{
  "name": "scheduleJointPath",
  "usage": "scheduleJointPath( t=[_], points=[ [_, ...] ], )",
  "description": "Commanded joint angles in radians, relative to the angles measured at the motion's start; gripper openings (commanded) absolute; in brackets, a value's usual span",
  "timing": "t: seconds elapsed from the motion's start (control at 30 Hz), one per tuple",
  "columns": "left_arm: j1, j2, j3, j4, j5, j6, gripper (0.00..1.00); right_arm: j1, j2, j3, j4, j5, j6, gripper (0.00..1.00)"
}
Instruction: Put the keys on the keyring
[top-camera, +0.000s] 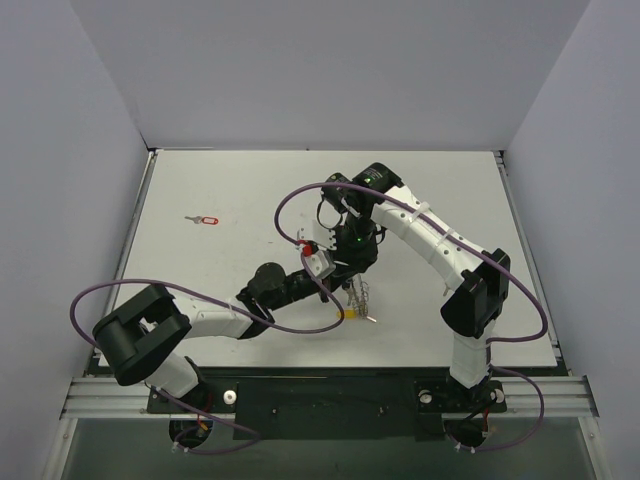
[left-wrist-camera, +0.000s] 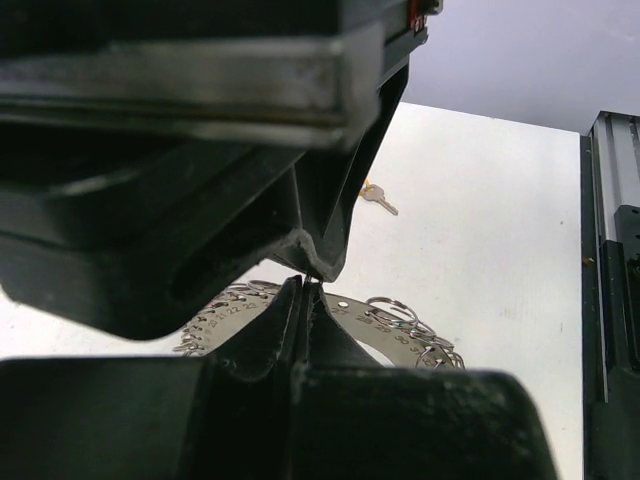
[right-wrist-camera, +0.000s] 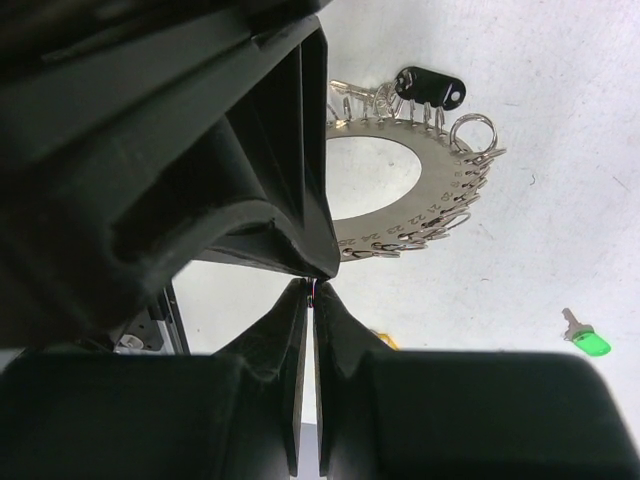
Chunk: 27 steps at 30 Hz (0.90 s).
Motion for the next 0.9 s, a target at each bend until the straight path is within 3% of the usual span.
scheduleJointPath(
  t=[0.0, 0.17, 0.23, 0.4, 0.47, 0.5, 0.57, 0.87],
  points=[
    [0.002, 0.003, 0.018, 0.051, 0.048, -0.036, 0.00, -0.010, -0.040, 0.007, -0.226, -0.042, -0.003, 0.00],
    [0.001, -0.027, -0.040, 0.131, 0.004, -0.071, 0.00, -0.076, -0.081, -0.018, -0.168, -0.114, 0.010, 0.32],
    [0.001, -0.040, -0.064, 0.162, -0.008, -0.088, 0.00, -0.114, -0.096, -0.022, -0.152, -0.161, -0.002, 0.37],
    [0.002, -0.069, -0.117, 0.248, -0.044, -0.125, 0.00, -0.208, -0.202, -0.180, -0.041, -0.362, -0.141, 0.39],
    [0.002, -0.083, -0.132, 0.265, -0.054, -0.140, 0.00, -0.251, -0.260, -0.287, -0.013, -0.484, -0.289, 0.40],
    [0.002, -0.086, -0.141, 0.275, -0.057, -0.146, 0.00, -0.278, -0.273, -0.316, 0.001, -0.515, -0.389, 0.44],
    [0.001, -0.093, -0.152, 0.288, -0.064, -0.157, 0.00, -0.304, -0.313, -0.399, 0.058, -0.583, -0.463, 0.48],
    [0.002, -0.093, -0.167, 0.361, -0.065, -0.195, 0.00, -0.306, -0.248, -0.406, 0.101, -0.743, -0.513, 0.46]
  ],
)
